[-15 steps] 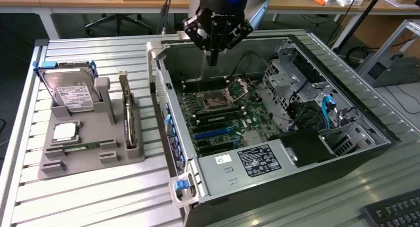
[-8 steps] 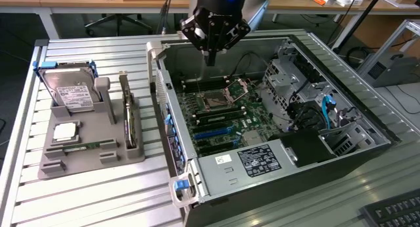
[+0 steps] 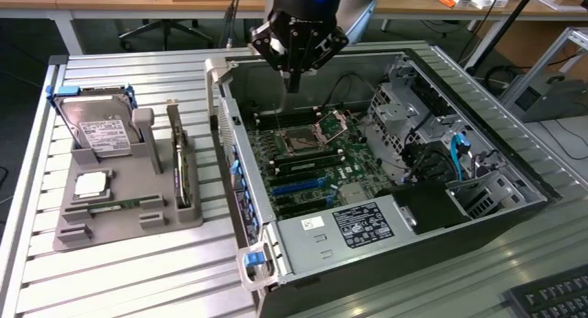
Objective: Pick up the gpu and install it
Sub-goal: 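Reach for the gpu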
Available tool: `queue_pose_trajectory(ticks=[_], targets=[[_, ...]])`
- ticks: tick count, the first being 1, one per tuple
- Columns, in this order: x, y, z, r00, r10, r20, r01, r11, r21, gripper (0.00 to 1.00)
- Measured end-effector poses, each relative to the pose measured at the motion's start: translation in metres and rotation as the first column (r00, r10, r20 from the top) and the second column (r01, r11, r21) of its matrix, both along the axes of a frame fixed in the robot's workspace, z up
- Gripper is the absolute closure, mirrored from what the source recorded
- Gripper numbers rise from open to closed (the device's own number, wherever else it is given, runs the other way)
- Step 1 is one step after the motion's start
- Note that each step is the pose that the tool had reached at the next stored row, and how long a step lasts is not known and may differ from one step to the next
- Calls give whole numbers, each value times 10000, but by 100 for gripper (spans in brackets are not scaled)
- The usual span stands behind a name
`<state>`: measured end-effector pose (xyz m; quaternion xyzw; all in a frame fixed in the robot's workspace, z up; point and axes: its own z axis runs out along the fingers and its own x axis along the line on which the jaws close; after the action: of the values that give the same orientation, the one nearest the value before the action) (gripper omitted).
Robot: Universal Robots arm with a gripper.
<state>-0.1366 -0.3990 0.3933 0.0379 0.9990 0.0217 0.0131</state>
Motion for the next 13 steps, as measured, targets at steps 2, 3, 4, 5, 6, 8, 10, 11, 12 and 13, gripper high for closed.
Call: queue_pose_trajectory(ticks=[2, 3, 4, 5, 6, 8, 10, 11, 12, 13], targets=[[-14, 0, 0, 10000, 0, 0, 0, 10000, 0, 90], [-17, 0, 0, 10000, 1, 0, -1, 10000, 0, 90], [-22, 0, 0, 10000, 1, 0, -1, 10000, 0, 90], [-27, 0, 0, 10000, 1, 0, -1, 10000, 0, 90], [-30, 0, 0, 10000, 1, 0, -1, 10000, -1, 90], [-37, 0, 0, 10000, 0, 0, 0, 10000, 0, 90], [-45, 0, 0, 10000, 1, 0, -1, 10000, 0, 90], [-49, 0, 0, 10000, 1, 0, -1, 10000, 0, 90], [-53, 0, 0, 10000, 1, 0, -1, 10000, 0, 90], [-56, 0, 0, 10000, 1, 0, -1, 10000, -1, 90]])
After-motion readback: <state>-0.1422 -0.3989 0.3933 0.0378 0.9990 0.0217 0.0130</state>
